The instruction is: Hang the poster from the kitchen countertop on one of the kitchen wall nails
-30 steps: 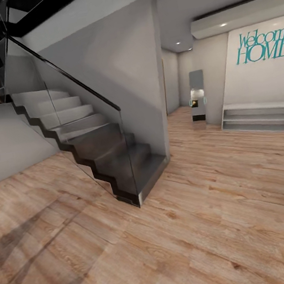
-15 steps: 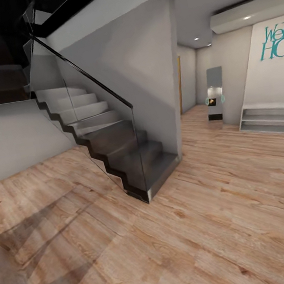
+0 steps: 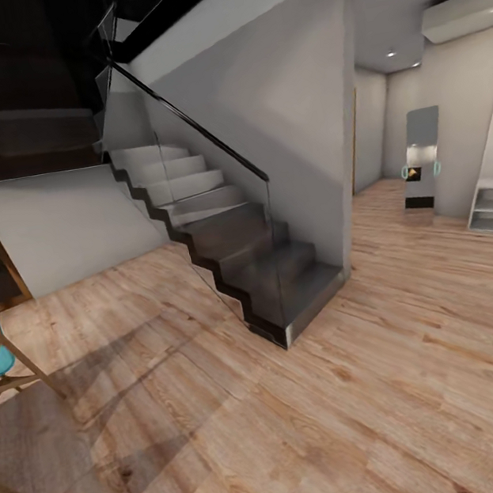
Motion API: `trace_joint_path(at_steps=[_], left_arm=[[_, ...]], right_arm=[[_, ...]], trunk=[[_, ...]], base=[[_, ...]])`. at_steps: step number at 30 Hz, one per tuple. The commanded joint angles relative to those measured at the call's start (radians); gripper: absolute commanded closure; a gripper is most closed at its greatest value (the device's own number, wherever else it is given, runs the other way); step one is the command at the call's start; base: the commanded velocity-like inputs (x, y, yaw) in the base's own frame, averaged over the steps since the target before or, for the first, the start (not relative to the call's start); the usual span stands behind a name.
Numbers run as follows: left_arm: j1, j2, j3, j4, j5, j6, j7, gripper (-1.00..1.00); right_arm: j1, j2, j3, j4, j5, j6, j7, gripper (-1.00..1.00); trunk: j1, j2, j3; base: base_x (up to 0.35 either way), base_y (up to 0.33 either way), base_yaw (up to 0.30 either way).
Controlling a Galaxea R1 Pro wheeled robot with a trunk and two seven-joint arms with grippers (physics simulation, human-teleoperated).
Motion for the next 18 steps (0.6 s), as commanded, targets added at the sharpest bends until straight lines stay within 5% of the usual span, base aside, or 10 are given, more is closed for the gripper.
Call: trace_joint_path(at_steps=[1,18], left_arm=[[0.000,-0.001,0.002,-0.001,0.000,-0.001,0.000,-1.00],[0.000,-0.001,0.003,-0.001,0.000,-0.001,0.000,-1.00]], right_arm=[[0.000,0.000,0.001,0.001,0.001,-0.003,0.000,-1.00],[0.000,0.000,0.001,0.001,0.003,-0.003,-0.001,-1.00]], trunk=[[0.000,0.000,-0.001],[0.000,0.000,-0.001]], base=[[0.000,0.000,0.294],[0.000,0.000,0.294]])
